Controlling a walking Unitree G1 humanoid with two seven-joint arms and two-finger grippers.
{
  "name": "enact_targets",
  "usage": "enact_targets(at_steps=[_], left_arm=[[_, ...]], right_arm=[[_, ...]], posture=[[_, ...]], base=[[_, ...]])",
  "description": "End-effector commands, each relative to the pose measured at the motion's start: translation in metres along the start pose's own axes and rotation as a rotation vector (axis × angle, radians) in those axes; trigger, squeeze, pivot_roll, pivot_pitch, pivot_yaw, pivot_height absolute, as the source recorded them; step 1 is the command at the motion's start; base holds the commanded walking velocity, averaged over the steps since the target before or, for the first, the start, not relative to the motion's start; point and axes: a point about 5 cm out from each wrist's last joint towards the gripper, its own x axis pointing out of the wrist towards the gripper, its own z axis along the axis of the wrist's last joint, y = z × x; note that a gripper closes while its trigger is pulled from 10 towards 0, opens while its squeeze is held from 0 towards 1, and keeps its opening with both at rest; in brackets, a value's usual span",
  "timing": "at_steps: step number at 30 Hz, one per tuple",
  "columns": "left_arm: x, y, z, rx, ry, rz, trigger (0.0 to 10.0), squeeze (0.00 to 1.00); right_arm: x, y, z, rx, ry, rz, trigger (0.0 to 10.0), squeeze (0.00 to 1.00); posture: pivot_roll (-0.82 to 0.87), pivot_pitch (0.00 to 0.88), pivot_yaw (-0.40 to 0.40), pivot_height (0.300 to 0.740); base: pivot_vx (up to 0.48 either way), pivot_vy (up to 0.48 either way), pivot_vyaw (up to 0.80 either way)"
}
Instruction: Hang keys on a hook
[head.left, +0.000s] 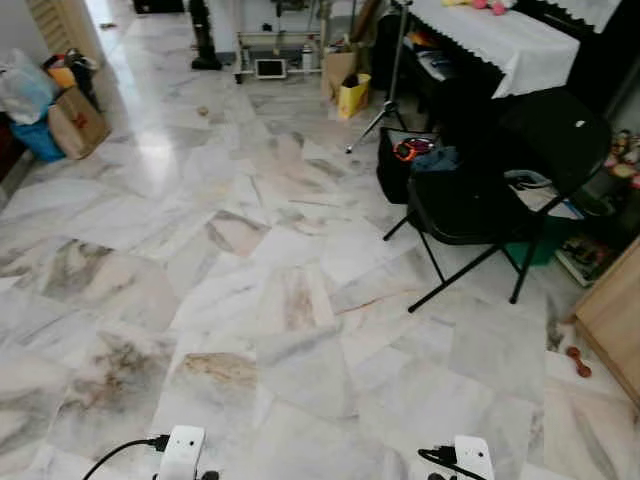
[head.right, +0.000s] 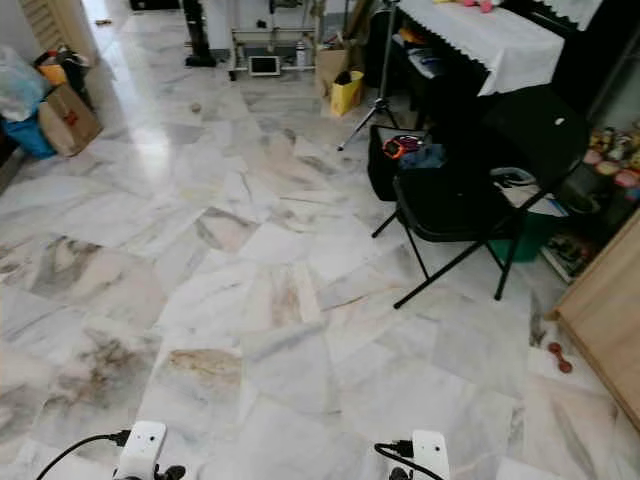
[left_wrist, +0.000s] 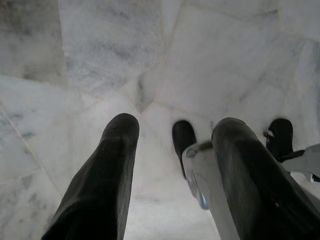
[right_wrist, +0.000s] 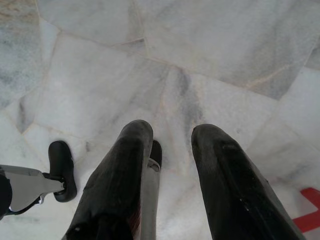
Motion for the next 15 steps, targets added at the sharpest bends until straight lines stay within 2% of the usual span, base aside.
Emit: enact_targets(at_steps=[1, 6, 15], left_arm=[[-0.001, 0.004, -0.004, -0.013, 0.014, 0.002, 10.0, 0.00], [-0.001, 0.008, 0.004, -0.030, -0.033, 0.014, 10.0, 0.00], [0.000, 0.007, 0.011, -0.052, -0.055, 0.008, 10.0, 0.00]], right_arm=[[0.000, 0.001, 0.001, 0.016, -0.014, 0.003, 10.0, 0.00], [0.000, 0.003, 0.002, 0.016, -0.031, 0.017, 10.0, 0.00], [0.000, 0.002, 0.001, 0.036, -0.023, 0.013, 10.0, 0.00]], posture=[[0.05, 0.000, -0.039, 0.740], [0.05, 0.000, -0.034, 0.740], [0.04, 0.000, -0.035, 0.740]], base=[[0.000, 0.000, 0.00], [0.000, 0.000, 0.00], [0.000, 0.000, 0.00]])
